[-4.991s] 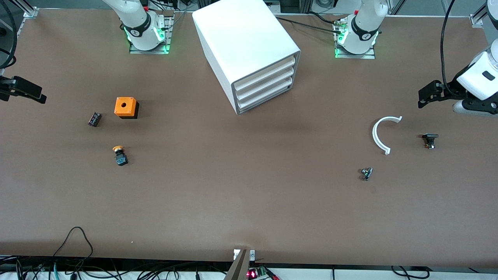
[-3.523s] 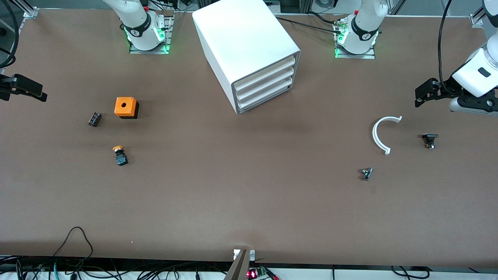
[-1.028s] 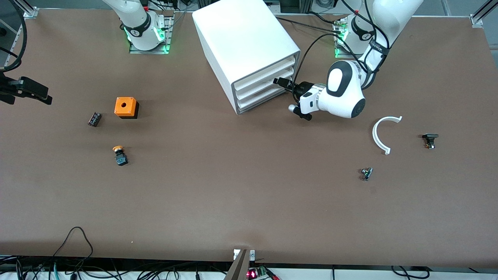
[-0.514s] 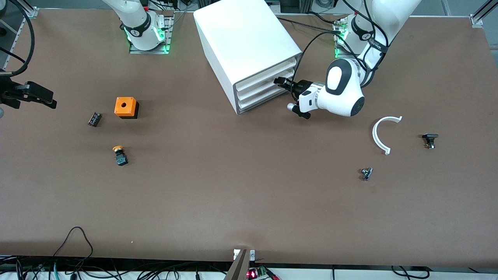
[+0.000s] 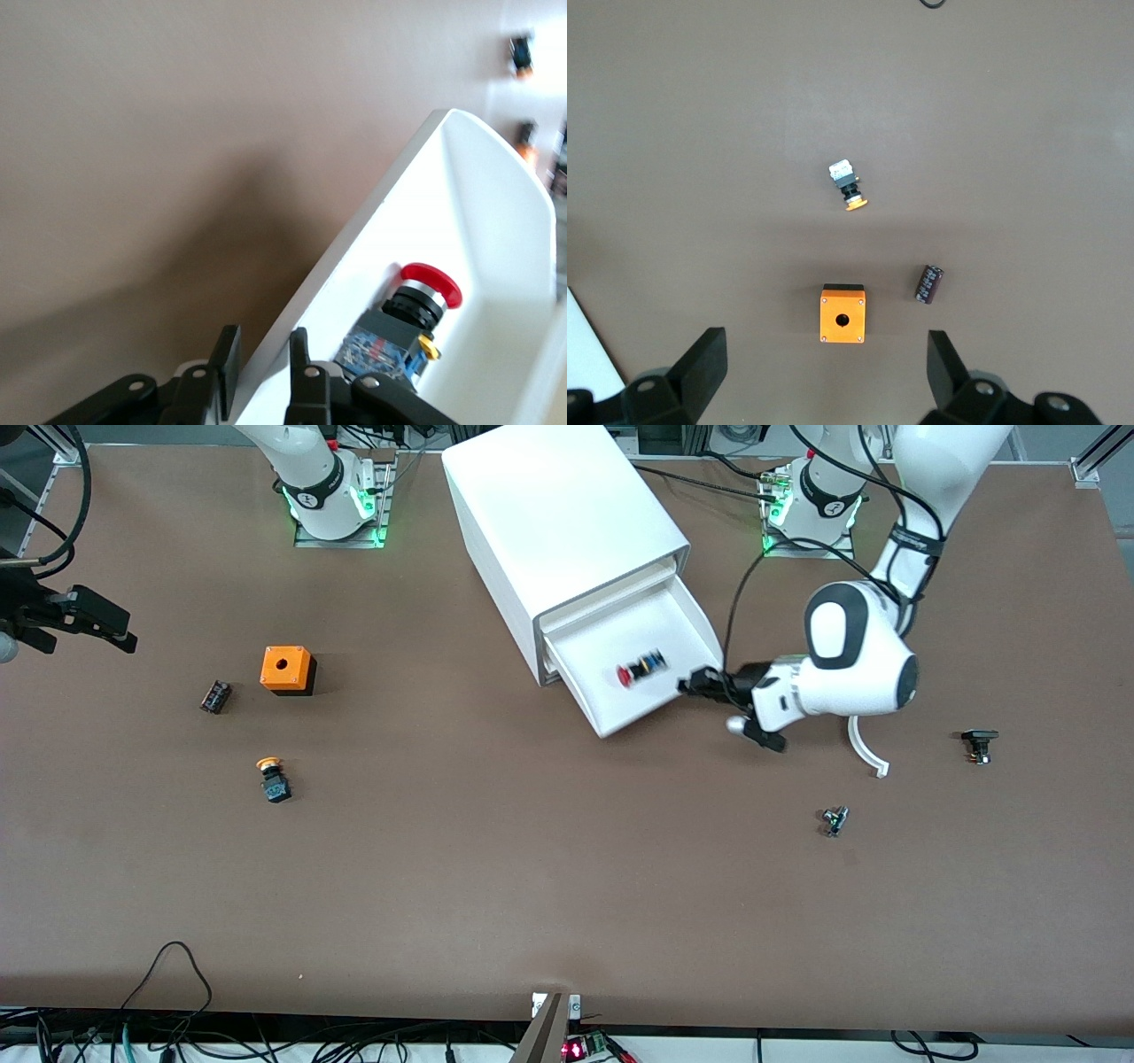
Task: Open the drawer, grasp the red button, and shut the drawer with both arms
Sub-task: 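Grip the drawer front and pull it open with the left gripper, then withdraw the left gripper while the right gripper reaches toward the drawer, then lower the right gripper over the red button inside the drawer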
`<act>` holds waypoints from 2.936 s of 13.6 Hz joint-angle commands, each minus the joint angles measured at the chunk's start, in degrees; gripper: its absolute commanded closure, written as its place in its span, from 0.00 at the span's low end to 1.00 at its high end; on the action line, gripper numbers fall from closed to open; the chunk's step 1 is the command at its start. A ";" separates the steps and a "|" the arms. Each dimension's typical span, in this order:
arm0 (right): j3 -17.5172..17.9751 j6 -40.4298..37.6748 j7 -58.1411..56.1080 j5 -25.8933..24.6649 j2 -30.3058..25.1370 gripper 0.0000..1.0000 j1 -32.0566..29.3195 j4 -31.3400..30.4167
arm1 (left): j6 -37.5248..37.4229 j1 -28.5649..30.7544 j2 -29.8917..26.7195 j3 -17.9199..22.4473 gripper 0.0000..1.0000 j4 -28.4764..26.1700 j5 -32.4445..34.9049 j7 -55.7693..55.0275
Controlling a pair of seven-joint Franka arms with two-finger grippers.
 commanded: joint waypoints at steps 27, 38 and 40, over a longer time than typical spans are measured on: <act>19.96 8.44 -8.54 6.10 28.48 0.00 15.58 16.12 | -30.48 1.30 -21.08 13.50 0.00 22.88 52.34 -26.41; 22.35 20.15 -40.72 -0.66 37.01 0.00 32.37 24.03 | -30.22 2.18 -20.73 13.50 0.00 23.06 51.64 -25.88; 22.26 20.67 -42.73 -1.28 40.08 0.00 33.07 27.10 | -30.13 2.18 -20.29 13.50 0.00 23.15 51.55 -25.97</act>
